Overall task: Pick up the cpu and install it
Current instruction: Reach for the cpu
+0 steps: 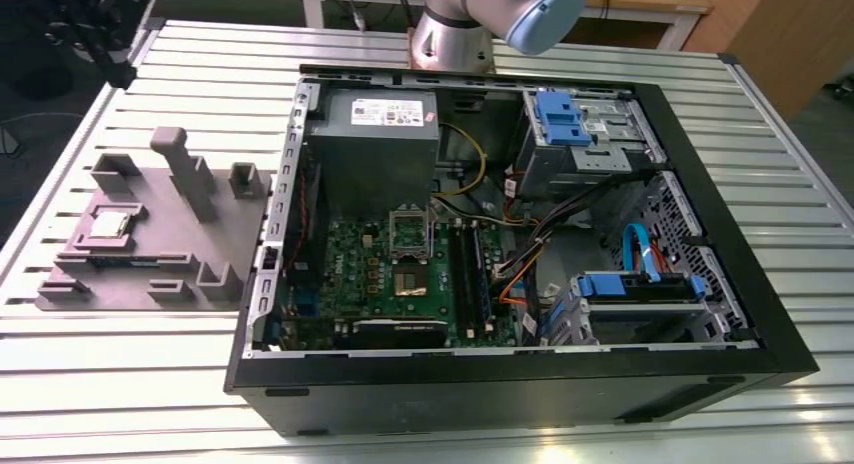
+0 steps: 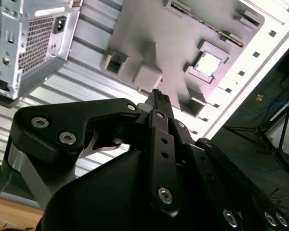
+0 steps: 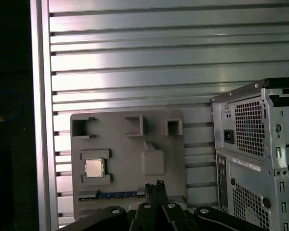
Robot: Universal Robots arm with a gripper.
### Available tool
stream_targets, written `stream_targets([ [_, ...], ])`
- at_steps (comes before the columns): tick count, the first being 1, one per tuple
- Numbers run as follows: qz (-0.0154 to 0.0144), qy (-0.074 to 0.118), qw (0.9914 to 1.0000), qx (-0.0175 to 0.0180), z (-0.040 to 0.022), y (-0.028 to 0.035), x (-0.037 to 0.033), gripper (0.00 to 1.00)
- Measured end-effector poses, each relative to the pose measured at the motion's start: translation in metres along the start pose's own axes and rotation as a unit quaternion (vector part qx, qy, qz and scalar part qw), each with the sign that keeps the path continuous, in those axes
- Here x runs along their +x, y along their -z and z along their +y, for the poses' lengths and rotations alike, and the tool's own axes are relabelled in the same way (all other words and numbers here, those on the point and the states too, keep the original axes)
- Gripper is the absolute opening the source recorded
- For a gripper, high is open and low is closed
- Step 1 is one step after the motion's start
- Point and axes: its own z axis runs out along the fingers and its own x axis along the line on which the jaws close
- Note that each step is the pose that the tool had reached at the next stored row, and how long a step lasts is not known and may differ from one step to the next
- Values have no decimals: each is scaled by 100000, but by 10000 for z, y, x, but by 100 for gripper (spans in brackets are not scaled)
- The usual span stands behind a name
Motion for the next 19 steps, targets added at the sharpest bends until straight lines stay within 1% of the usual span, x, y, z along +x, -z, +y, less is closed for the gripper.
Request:
stream_targets([
  [13, 6, -4, 100000, 3, -44, 10, 587, 10],
  [14, 3, -4, 100000, 1, -46, 10, 613, 10],
  [19, 4, -3, 100000, 2, -47, 10, 620, 10],
])
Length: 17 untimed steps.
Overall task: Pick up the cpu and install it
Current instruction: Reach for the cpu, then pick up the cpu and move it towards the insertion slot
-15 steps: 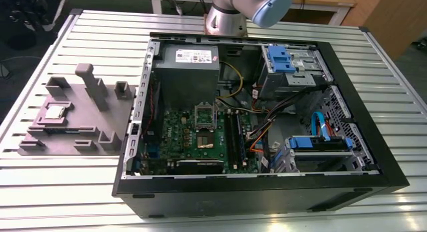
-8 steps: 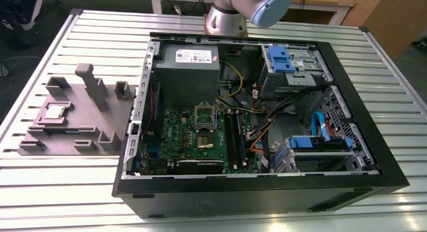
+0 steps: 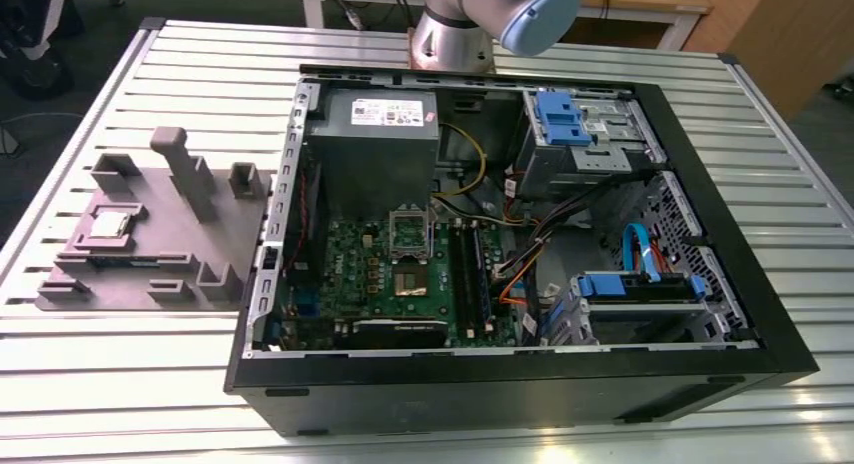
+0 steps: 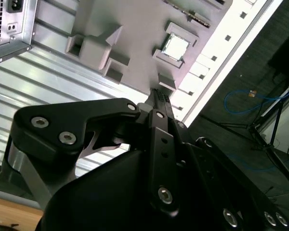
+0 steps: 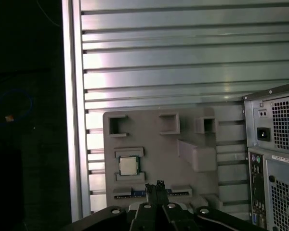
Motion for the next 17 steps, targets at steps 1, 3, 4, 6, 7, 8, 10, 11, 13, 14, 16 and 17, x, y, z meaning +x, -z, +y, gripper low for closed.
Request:
stream_targets([
  [1, 0, 0, 100000, -1, 0, 0, 0, 10],
  [3, 1, 0, 100000, 1, 0, 0, 1, 10],
  [4, 0, -1, 100000, 0, 0, 0, 1, 10],
  [6, -2, -3, 100000, -2, 0, 0, 2, 10],
  [7, 0, -2, 100000, 0, 0, 0, 3, 10],
  [8, -1, 0, 100000, 0, 0, 0, 3, 10],
  [10, -1, -2, 100000, -2, 0, 0, 3, 11],
  [11, 0, -2, 100000, -1, 0, 0, 4, 11],
  [13, -2, -1, 100000, -1, 0, 0, 5, 23],
  [14, -1, -3, 100000, -1, 0, 0, 5, 23],
  [16, 1, -2, 100000, -1, 0, 0, 6, 35],
  [17, -2, -3, 100000, -2, 0, 0, 6, 35],
])
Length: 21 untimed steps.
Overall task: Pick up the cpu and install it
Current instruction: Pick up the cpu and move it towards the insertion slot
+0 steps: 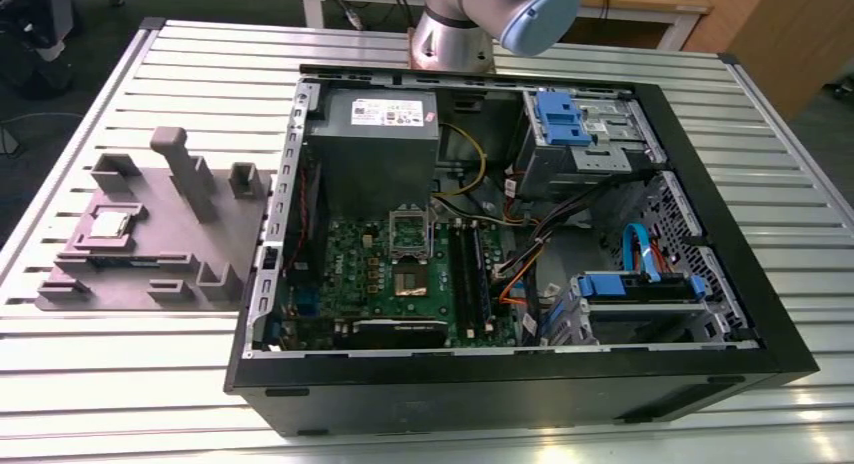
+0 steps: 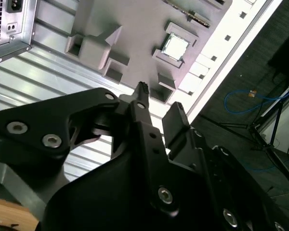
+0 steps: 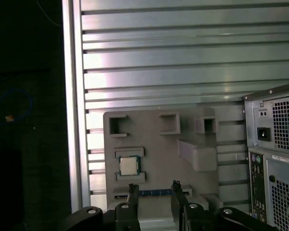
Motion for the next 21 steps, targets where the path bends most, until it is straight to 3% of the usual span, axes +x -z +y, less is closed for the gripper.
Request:
stream_targets([
  [2, -2, 60, 100000, -5, 3, -2, 6, 47],
  [4, 41, 884, 99996, -21, 3, -8, 9, 47],
  [5, 72, 1490, 99989, -33, 2, -13, 9, 53],
  [9, 227, 4251, 99909, -105, 0, -47, 15, 53],
  [21, 264, 4426, 99902, -102, -1, -60, 19, 53],
])
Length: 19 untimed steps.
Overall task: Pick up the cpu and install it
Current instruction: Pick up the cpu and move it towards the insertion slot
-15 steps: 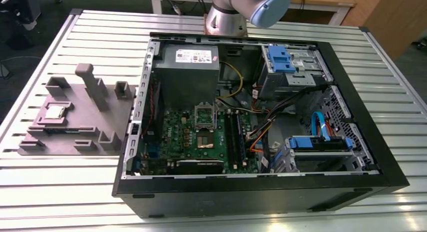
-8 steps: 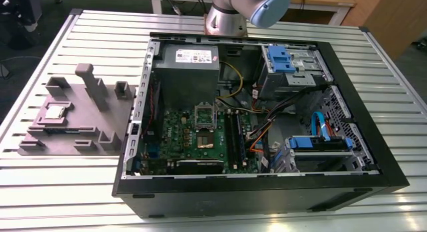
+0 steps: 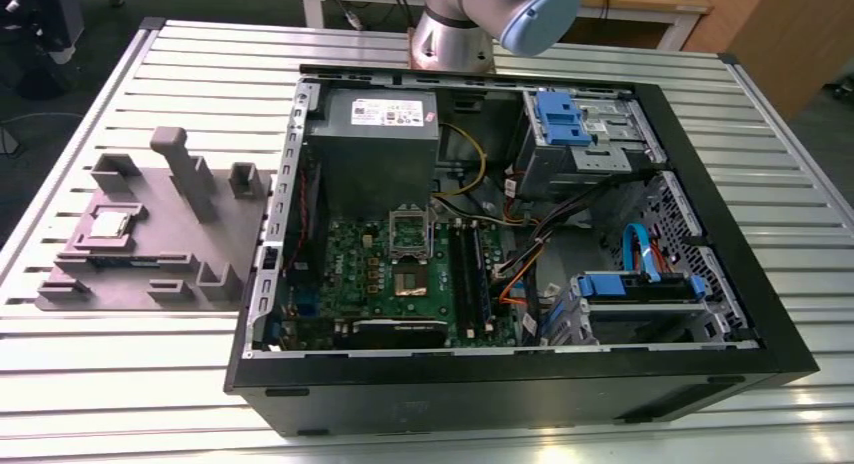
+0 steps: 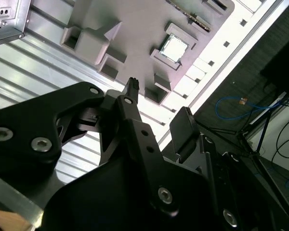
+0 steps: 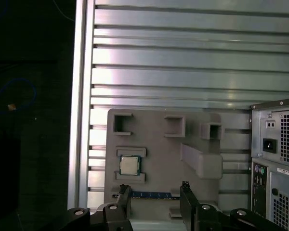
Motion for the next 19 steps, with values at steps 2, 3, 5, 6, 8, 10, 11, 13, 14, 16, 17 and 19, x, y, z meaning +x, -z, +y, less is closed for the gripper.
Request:
stream_targets([
  [2, 1, -1, 100000, 1, 0, 0, 0, 53],
  [3, -3, 1, 100000, -1, 0, -1, 1, 53],
  [5, 2, 254, 100000, -14, 0, -7, 9, 53],
  [6, 27, 713, 99997, -21, 0, -10, 14, 53],
  [8, 63, 1528, 99988, -36, -1, -22, 19, 53],
  [10, 76, 1610, 99987, -38, -1, -34, 20, 53],
  [11, 72, 1611, 99987, -39, -1, -41, 21, 53],
  [13, 71, 1611, 99987, -43, -3, -66, 22, 53],
  [14, 71, 1612, 99987, -41, -3, -82, 22, 53],
  [16, 76, 1610, 99987, -38, -5, -117, 23, 53],
  [17, 71, 1613, 99987, -38, -6, -136, 24, 53],
  [19, 82, 1611, 99987, -35, -12, -171, 30, 53],
])
